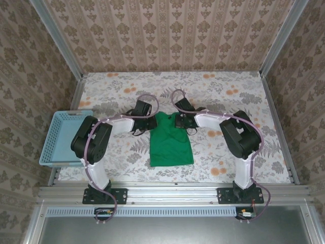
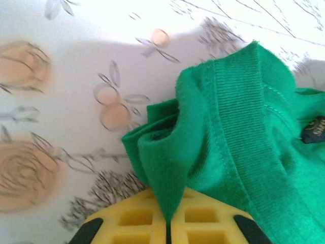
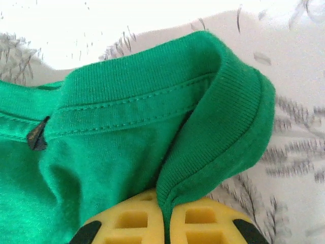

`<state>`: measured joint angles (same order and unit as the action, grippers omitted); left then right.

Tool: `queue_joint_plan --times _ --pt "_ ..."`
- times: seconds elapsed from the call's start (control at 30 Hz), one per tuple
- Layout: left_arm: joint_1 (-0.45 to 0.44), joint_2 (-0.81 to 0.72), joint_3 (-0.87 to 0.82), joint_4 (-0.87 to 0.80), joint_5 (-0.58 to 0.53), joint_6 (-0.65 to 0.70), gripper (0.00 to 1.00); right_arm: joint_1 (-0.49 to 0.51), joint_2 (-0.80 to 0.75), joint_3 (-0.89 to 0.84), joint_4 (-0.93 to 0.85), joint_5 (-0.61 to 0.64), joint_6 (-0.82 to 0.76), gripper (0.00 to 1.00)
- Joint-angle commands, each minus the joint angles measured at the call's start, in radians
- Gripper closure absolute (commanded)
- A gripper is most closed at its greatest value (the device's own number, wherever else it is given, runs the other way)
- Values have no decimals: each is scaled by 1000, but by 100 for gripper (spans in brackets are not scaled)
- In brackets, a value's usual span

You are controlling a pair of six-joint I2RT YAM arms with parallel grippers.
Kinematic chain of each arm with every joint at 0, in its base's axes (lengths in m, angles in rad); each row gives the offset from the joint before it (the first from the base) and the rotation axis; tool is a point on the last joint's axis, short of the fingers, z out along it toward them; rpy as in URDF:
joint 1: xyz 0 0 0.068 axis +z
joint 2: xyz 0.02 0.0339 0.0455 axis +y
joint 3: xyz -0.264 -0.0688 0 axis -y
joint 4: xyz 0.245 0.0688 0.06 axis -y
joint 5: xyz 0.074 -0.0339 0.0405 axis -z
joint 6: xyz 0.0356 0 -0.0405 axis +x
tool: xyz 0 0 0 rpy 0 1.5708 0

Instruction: Fold the inside-out t-shirt

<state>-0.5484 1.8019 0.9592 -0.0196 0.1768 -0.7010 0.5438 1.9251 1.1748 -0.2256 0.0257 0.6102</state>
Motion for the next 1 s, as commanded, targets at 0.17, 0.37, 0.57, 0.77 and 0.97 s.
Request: queue_joint_plan --times 0.17,0.37,0.57,0.77,0.97 --pt "-9 -227 -53 75 64 51 100 -41 -199 -103 108 -136 36 100" --pt "47 -253 56 27 91 96 100 -113 -225 -33 90 -172 20 100" --pt "170 -151 363 -23 210 114 100 -204 -175 241 17 -215 -30 100" --pt "202 -164 473 -32 298 150 100 -226 -207 342 -24 -225 -72 100" --pt "116 -354 -28 265 323 83 100 -166 -413 -113 173 -208 -56 100"
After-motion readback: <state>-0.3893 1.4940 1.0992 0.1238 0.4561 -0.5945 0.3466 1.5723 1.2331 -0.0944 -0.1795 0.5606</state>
